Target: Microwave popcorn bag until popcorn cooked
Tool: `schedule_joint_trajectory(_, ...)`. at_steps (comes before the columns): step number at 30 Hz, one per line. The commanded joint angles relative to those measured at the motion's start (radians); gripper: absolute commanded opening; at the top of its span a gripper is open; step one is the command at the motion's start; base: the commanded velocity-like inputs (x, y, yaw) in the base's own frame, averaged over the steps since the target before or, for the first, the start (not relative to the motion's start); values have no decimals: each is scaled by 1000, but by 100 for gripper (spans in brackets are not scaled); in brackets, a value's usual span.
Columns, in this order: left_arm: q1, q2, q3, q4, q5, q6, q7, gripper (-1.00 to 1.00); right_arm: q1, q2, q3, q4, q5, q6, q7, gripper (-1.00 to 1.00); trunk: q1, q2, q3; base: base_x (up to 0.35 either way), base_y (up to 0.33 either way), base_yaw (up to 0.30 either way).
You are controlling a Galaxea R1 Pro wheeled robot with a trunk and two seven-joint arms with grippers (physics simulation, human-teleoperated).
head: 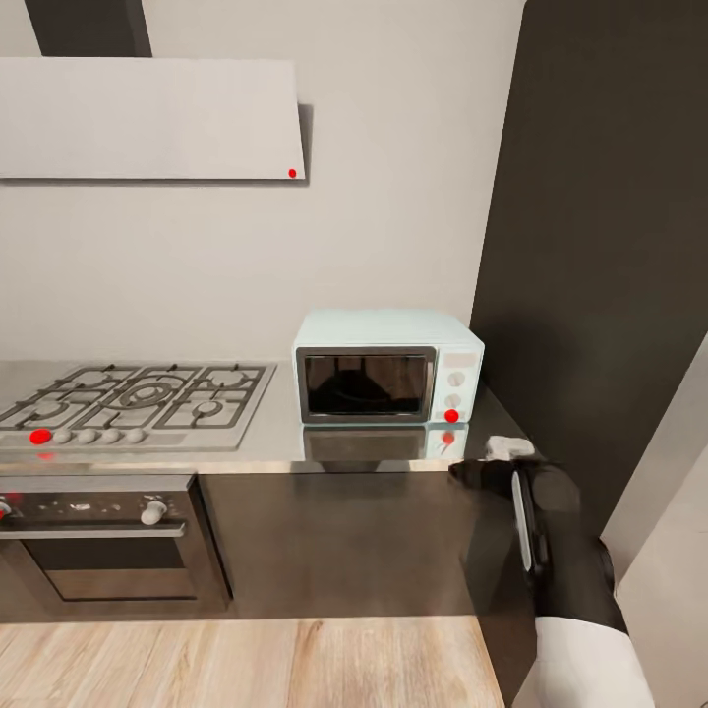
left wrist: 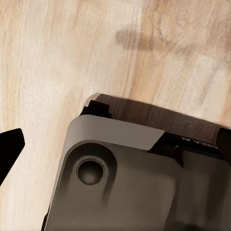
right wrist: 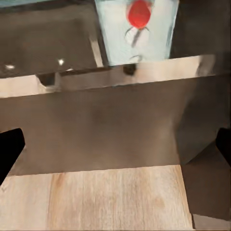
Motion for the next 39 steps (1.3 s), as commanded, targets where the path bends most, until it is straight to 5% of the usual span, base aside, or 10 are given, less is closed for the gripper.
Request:
schedule_joint_trajectory(1, 0, 0, -8, 0, 8, -2, 3, 100, -42, -1, -3, -2, 13, 3, 10, 100, 0, -1, -1, 0, 0, 0)
schedule_joint_trajectory(5, 0, 0, -8, 0, 8, -2, 3, 100, -114, -4, -3, -2, 11, 3, 9, 100, 0, -1, -1, 0, 0, 0)
schedule_joint_trajectory(9, 0, 0, -8, 0, 9, -2, 3, 100, -123, 6, -9, 8, 1, 3, 9, 100, 0, -1, -1, 0, 0, 0)
schedule_joint_trajectory(14, 0, 3, -8, 0, 10, -2, 2, 100, -116, -2, -51, 62, -19, -335, 10, 100, 0, -1, -1, 0, 0, 0)
schedule_joint_trajectory(17, 0, 3, -8, 0, 10, -2, 2, 100, -44, -4, -128, 98, -20, -540, 17, 100, 0, -1, -1, 0, 0, 0)
schedule_joint_trajectory(20, 0, 3, -8, 0, 11, -2, 3, 100, 16, -6, -162, 116, -19, -654, 21, 100, 0, -1, -1, 0, 0, 0)
schedule_joint_trajectory(26, 0, 4, -8, 0, 13, -2, 3, 100, 33, -8, -169, 220, -2, -695, 19, 100, 0, -1, -1, 0, 0, 0)
schedule_joint_trajectory(39, 0, 2, -7, 0, 16, -2, 4, 100, 33, -5, -161, 220, -1, -685, 2, 100, 0, -1, -1, 58, 0, 0)
